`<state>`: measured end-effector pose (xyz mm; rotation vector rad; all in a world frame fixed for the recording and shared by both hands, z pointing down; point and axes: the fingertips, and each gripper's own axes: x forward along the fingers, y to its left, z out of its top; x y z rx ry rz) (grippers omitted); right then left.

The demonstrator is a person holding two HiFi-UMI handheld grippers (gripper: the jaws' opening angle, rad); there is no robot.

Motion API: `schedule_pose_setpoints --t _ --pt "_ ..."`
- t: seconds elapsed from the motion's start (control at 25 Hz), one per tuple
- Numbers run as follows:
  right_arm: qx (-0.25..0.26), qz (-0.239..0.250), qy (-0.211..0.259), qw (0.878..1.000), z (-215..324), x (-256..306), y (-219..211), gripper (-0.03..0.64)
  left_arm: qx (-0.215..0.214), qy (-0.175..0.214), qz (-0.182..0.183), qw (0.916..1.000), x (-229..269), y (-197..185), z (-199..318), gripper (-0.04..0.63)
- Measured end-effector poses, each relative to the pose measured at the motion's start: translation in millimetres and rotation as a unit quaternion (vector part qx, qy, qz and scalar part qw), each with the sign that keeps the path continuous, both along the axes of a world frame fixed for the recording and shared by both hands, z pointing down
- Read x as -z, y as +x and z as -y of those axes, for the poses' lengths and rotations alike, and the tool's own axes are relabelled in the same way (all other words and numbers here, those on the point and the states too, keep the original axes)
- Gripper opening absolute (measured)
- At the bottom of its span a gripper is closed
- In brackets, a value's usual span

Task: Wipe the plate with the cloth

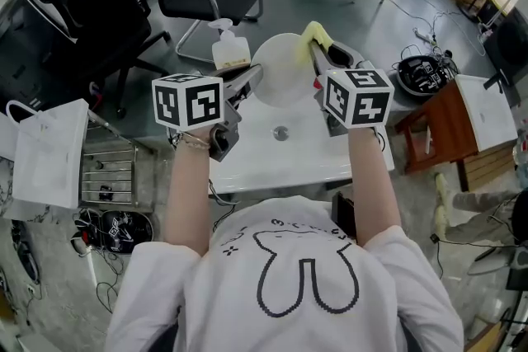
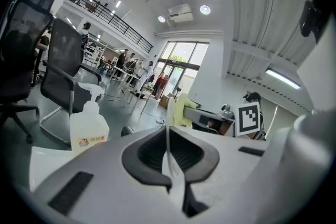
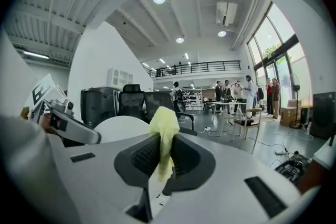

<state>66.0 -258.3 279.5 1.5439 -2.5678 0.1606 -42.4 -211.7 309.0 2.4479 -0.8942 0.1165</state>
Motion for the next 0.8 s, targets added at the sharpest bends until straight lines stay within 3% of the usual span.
schedule_pose_setpoints --t 0.2,0.36,0.56,0.8 --pt "-0.030 -0.002 -0.010 0.999 3.4 -5.2 21.1 0.051 -0.001 0.002 -0.010 0.9999 3.2 -1.9 -0.9 0.018" --pt "-0.023 0.015 -0.001 1.000 -7.7 4.1 18.1 0.051 0.004 0.002 -0.012 0.9999 1.2 -5.9 2.0 0.017" --pt "0.035 0.052 0.005 0.998 -36.6 14.8 -6.9 0.051 0.009 0.017 -0.007 0.9998 4.8 -4.5 5.0 0.017" --pt "0.112 0.028 -0.014 0.993 -55.3 -4.9 -61.9 0.051 0.010 0.009 -0.005 0.9999 -1.8 -1.3 6.1 0.017"
